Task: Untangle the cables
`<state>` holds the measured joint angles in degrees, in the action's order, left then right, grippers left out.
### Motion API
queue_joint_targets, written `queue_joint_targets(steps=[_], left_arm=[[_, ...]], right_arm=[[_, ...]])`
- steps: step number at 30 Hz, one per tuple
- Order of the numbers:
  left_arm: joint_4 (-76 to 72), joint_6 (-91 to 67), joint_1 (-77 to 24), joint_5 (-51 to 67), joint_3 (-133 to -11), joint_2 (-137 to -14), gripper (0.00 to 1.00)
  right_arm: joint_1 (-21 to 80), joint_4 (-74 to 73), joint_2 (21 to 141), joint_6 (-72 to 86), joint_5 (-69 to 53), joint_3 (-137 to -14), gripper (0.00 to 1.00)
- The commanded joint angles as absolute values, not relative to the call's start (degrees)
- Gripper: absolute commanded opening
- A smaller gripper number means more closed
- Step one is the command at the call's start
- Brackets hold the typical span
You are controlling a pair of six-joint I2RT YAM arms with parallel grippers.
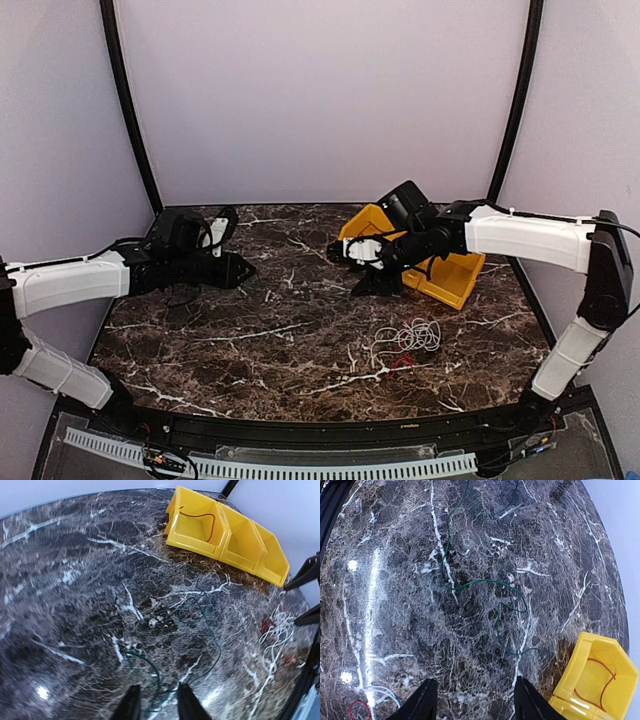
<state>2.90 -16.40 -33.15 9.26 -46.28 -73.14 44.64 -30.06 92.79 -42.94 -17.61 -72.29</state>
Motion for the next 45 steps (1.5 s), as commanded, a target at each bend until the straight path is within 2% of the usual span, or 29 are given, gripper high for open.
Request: queue_joint_targets(steps=[1, 2, 5, 9, 17, 26, 35, 38, 45], left_arm=[[4.33, -19.79, -32.87, 8.15, -47.4, -76.35, 0.36], [5.78, -19.67, -32.87, 7.46, -47.83, -76.54, 0.44], [6.87, -18.09, -32.87, 3.48, -48.35, -75.61, 0.58], [9.47, -16.02, -32.86, -1.54, -48.54, -73.94, 0.65], [9.54, -18.28, -32.87, -1.03, -44.45, -70.68, 0.65], [7.9, -18.86, -32.87, -0.24, -40.5, -66.57, 0.63], [8.23, -18.87, -32.87, -0.09, -39.16, -64.12, 0.63], [8.02, -18.66, -32.87, -0.25, -38.62, -63.92, 0.63], [6.47, -18.55, -32.85, -0.17, -37.47, -64.39, 0.62]], right_arm=[[46.76, -29.97, 98.65, -45.05, -16.36, -78.41, 0.53], [46.98, -30.16, 100.12, -45.24, -16.05, -79.87, 0.53], [47.18, -29.63, 104.31, -45.82, -15.62, -83.62, 0.53], [47.2, -27.52, 109.79, -44.8, -14.12, -87.37, 0.54], [47.86, -26.81, 119.4, -38.64, -16.43, -96.16, 0.55], [49.68, -31.4, 129.76, -27.74, -26.77, -107.76, 0.6], [49.75, -32.27, 135.22, -21.33, -29.48, -111.43, 0.56], [49.75, -32.79, 136.46, -20.18, -29.9, -112.59, 0.49], [49.79, -32.9, 135.29, -19.19, -34.99, -113.79, 0.1]])
